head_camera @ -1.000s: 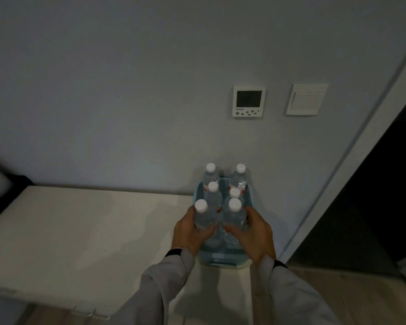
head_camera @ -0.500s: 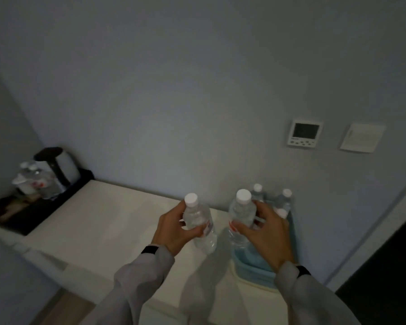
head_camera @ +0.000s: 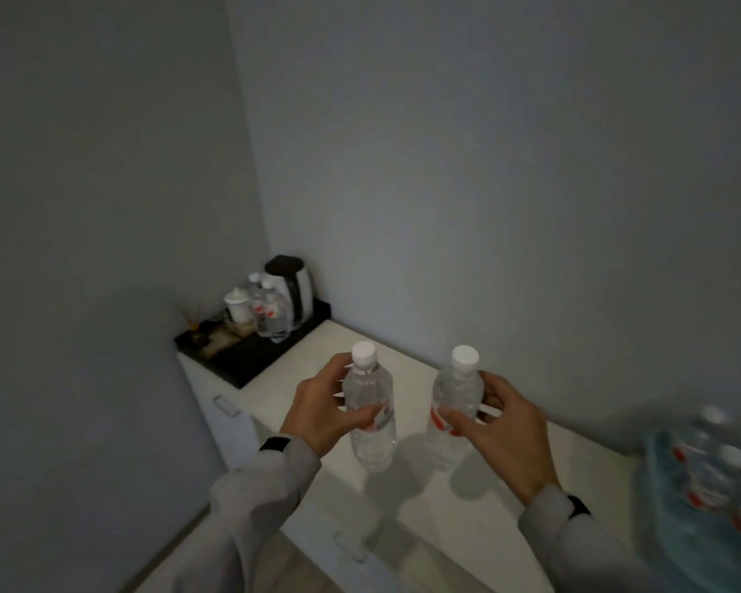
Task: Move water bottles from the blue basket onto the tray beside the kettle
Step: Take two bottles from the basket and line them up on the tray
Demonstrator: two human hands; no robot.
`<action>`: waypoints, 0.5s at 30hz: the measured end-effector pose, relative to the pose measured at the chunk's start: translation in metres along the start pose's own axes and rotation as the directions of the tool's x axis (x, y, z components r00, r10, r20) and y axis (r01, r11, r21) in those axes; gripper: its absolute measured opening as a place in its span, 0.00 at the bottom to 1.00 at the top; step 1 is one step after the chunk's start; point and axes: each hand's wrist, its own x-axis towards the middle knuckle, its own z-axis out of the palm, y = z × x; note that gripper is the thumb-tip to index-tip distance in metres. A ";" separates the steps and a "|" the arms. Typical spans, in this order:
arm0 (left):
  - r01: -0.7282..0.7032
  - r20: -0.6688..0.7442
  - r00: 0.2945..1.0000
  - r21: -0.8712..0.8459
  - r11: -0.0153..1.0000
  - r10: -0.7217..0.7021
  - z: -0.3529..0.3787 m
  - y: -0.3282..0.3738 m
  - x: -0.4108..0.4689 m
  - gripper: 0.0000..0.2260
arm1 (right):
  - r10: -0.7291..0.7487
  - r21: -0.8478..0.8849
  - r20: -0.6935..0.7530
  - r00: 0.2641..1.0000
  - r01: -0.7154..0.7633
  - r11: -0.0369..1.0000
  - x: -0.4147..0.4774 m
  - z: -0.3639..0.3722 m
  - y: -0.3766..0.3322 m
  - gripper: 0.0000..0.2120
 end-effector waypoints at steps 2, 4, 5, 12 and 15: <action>0.010 -0.027 1.000 0.012 1.000 -0.010 -0.038 -0.016 0.006 0.28 | -0.007 0.010 0.030 1.000 0.007 1.000 0.014 0.041 -0.011 0.25; 0.022 -0.057 0.998 0.016 1.000 -0.021 -0.073 -0.035 0.013 0.28 | -0.023 0.024 0.072 0.997 0.022 0.999 0.030 0.082 -0.019 0.25; 0.028 -0.072 0.997 0.015 0.999 -0.027 -0.090 -0.045 0.018 0.28 | -0.029 0.033 0.091 0.995 0.026 0.999 0.039 0.102 -0.022 0.25; 0.053 -0.122 0.991 0.055 0.997 -0.046 -0.192 -0.123 0.077 0.31 | -0.061 0.098 0.161 0.985 0.045 0.994 0.114 0.234 -0.022 0.26; 0.080 -0.132 0.989 0.070 0.994 -0.071 -0.230 -0.156 0.110 0.31 | -0.065 0.115 0.163 0.985 0.046 0.992 0.148 0.286 -0.022 0.26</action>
